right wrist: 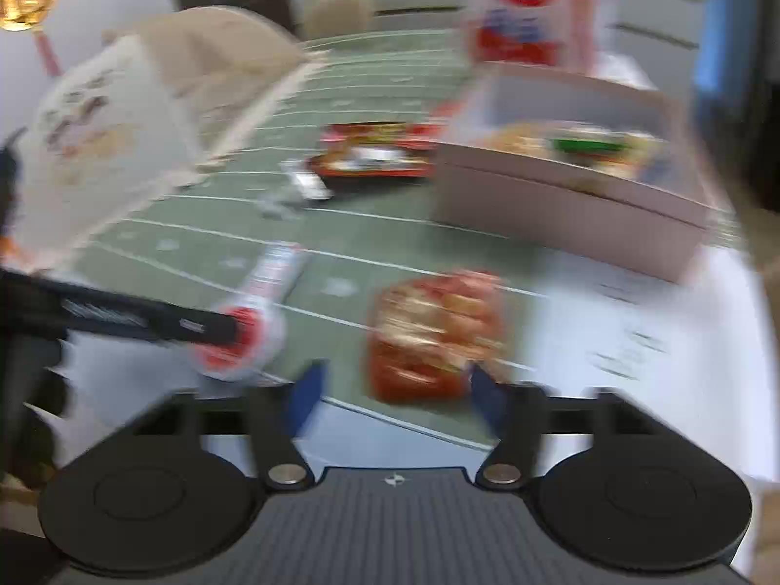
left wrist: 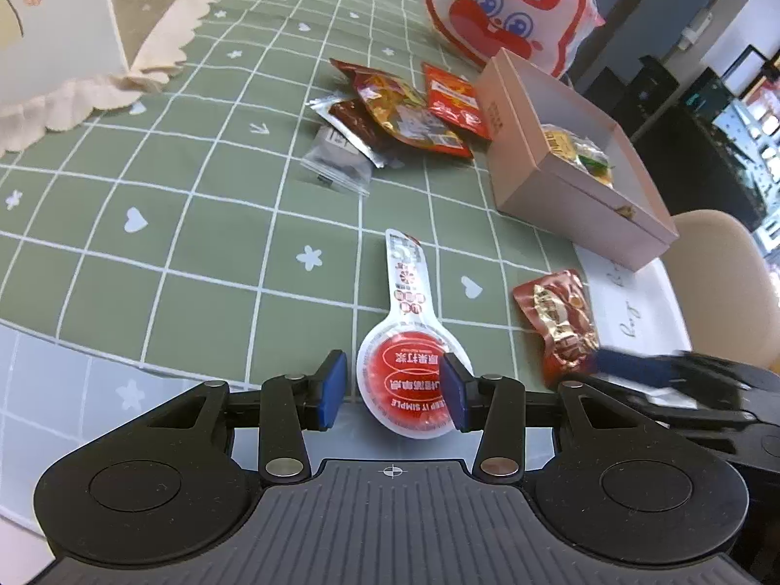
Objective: Organize snacks
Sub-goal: 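Lift the sauce packet with the left gripper while the right reaches the red quail eggs pack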
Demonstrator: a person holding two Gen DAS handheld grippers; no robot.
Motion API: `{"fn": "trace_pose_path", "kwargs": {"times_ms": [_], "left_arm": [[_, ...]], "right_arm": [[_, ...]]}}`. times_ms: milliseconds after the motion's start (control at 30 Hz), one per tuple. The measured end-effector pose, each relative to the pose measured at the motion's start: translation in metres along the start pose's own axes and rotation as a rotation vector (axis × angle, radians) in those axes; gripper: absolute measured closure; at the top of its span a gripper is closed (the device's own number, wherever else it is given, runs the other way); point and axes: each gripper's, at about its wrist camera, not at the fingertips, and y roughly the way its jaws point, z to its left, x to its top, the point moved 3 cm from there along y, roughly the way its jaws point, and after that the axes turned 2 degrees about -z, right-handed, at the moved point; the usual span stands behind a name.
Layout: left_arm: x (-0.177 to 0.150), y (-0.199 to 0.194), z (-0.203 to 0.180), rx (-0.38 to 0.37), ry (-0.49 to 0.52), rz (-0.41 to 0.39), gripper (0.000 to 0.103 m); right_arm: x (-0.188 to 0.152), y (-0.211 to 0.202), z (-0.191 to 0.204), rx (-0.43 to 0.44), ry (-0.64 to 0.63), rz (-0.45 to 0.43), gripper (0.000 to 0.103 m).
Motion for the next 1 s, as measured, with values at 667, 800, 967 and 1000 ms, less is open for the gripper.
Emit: {"fn": "trace_pose_path", "kwargs": {"times_ms": [667, 800, 967, 1000], "left_arm": [[0.001, 0.017, -0.023, -0.131, -0.028, 0.055, 0.081], [0.003, 0.021, -0.023, -0.104, -0.031, 0.056, 0.082], [0.005, 0.020, -0.030, -0.073, 0.011, 0.037, 0.083], [0.004, 0.018, -0.032, -0.061, 0.029, 0.029, 0.083]], "right_arm": [[-0.004, 0.030, 0.029, 0.041, -0.153, 0.020, 0.085], [-0.008, 0.024, 0.028, 0.029, -0.190, 0.013, 0.085], [-0.008, 0.001, 0.018, -0.049, -0.219, -0.052, 0.050], [-0.008, -0.002, 0.013, -0.073, -0.207, -0.061, 0.039]]}}
